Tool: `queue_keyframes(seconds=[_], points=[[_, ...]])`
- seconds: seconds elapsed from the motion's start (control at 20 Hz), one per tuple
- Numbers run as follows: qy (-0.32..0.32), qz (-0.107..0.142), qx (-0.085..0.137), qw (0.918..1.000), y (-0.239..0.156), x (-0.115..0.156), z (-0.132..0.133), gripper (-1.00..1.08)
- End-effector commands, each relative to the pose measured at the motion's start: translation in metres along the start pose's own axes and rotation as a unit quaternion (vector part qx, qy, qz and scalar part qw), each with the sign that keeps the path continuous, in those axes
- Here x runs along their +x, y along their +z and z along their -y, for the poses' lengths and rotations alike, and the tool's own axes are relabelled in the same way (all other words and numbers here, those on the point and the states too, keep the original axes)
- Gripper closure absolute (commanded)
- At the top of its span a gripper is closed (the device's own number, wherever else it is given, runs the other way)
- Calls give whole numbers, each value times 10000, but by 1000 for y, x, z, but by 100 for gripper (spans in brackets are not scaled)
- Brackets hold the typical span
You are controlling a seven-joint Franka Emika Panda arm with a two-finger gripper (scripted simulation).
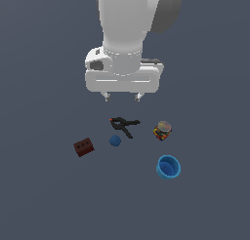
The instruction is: Pick up a designated object from a clutter of objects.
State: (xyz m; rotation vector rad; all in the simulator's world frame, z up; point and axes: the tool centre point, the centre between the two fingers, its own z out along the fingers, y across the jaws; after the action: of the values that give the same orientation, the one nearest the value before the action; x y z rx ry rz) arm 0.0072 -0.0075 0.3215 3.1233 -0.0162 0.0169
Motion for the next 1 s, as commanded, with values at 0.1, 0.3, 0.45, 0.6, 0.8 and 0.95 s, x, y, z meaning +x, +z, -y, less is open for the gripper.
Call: queue_keyframes(seconds=[0.1, 0.3, 0.45, 0.6, 0.8, 0.95], points=[[448, 21, 76, 9990, 20, 10, -13, -92], [1046, 46, 155, 9944, 47, 21, -31, -92], [1616, 69, 209, 9866, 73, 29, -49, -92], [2274, 93, 243, 9735, 104, 37, -71, -92], [3153, 116, 243, 9486, 147, 43, -104, -92], [3733, 122, 214, 9274, 177, 43, -127, -92]])
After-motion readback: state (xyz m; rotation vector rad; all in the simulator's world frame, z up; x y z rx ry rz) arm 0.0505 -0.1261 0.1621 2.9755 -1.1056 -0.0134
